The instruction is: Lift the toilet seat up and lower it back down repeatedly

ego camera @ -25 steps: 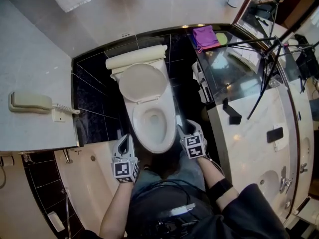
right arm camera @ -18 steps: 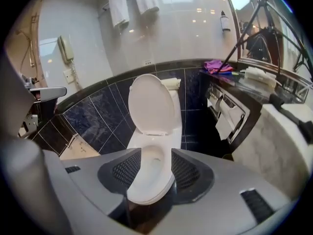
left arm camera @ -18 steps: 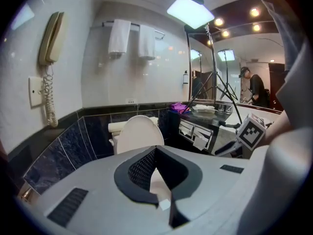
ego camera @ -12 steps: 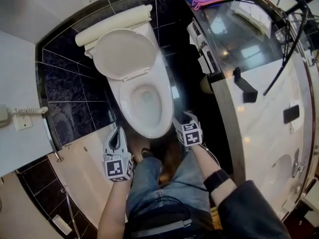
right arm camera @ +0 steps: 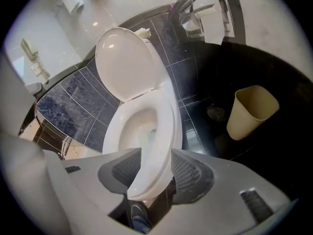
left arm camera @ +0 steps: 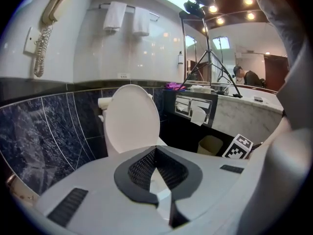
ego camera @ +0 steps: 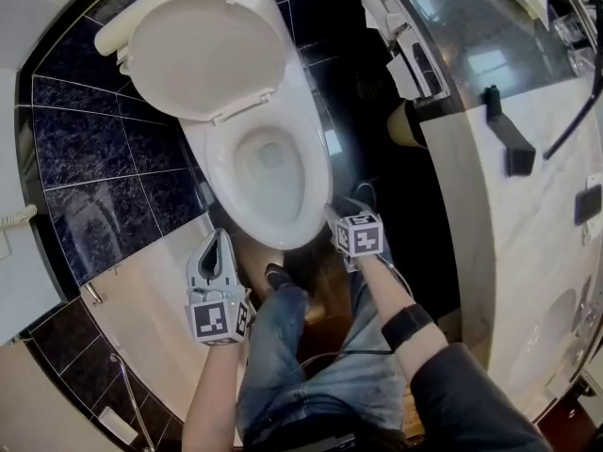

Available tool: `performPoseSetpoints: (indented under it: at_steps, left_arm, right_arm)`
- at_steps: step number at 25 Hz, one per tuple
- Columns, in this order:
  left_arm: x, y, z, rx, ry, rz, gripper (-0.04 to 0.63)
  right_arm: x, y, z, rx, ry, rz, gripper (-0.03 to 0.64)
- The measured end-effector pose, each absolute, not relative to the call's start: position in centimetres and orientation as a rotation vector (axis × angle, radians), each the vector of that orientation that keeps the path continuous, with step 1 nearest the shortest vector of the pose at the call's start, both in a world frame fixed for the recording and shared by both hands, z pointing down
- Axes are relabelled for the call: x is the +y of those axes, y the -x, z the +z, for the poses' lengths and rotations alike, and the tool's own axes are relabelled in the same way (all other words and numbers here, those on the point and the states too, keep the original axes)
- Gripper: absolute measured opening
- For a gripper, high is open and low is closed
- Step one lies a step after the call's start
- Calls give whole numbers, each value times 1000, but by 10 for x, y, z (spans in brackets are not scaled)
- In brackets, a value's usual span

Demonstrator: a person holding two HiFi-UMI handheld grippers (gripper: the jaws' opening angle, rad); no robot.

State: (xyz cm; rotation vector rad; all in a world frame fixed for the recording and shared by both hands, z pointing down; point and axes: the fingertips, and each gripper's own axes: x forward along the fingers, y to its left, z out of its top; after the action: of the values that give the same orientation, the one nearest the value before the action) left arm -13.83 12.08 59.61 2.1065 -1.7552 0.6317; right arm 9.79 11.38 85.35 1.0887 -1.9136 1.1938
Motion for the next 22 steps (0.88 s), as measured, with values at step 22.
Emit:
performPoseSetpoints:
  at_steps: [22]
  left_arm:
    - [137, 145, 664, -1717, -2051, 671, -3]
  right_arm:
    - [107, -83, 932, -1820, -1215, 1948, 139]
